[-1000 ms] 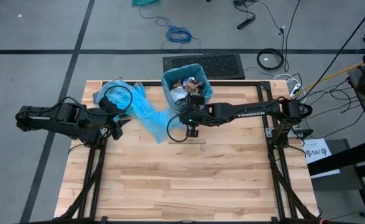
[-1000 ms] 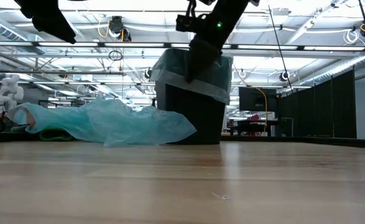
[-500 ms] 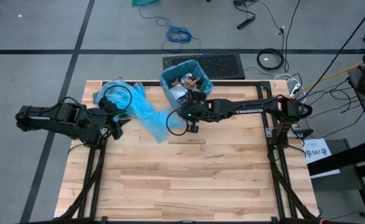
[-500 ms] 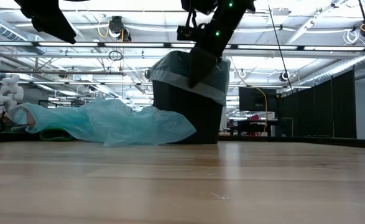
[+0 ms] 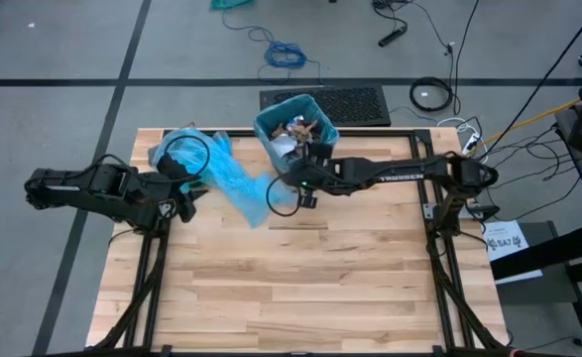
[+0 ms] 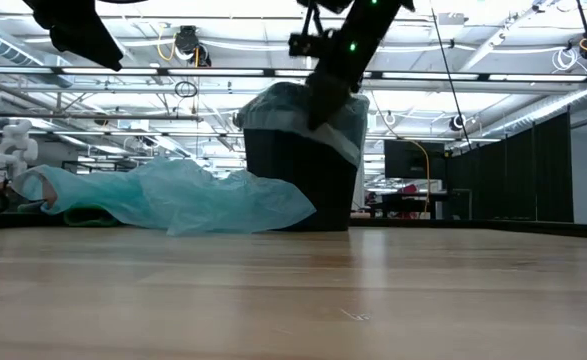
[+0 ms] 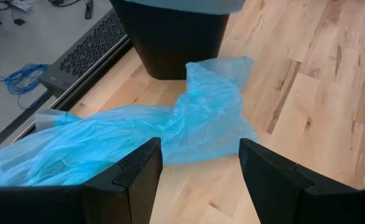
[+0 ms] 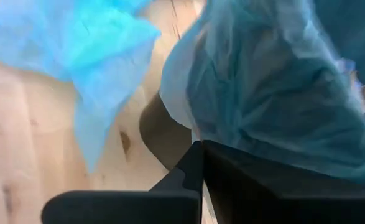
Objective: Place trash/remove bag and relplace
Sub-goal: Remove the blue trash bag from the trash bin
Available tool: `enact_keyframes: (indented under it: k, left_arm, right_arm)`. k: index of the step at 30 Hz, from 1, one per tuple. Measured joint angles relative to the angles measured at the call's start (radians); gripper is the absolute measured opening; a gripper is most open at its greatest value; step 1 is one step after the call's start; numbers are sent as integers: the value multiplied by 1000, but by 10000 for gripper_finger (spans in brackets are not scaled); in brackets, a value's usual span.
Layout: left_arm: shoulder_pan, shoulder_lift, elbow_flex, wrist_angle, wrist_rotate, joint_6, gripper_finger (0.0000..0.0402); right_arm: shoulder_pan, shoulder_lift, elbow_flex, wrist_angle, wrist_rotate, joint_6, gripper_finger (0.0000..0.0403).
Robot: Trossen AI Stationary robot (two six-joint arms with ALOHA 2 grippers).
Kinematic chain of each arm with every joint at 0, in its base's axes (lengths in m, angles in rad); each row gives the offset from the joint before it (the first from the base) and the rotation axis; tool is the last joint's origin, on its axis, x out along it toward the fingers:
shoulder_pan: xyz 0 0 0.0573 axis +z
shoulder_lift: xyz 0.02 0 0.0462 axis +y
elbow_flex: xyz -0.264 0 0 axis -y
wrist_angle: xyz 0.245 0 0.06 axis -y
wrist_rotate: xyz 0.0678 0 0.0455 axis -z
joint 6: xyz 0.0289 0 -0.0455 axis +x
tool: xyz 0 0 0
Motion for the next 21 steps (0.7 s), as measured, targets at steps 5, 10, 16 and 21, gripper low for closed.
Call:
enact_keyframes:
  k: [5,10,16,21]
  left_arm:
    - [0,0,0,1,0,1,215]
    - [0,0,0,3,0,1,215]
    - [0,0,0,10,0,1,215]
    - [0,0,0,10,0,0,215]
  right_arm:
    - [28,-68,0,-1,3,25,0]
    - [67,-143,0,1,95,47,0]
    - [104,-232,0,46,194,46,0]
    - [112,-290,0,81,265,45,0]
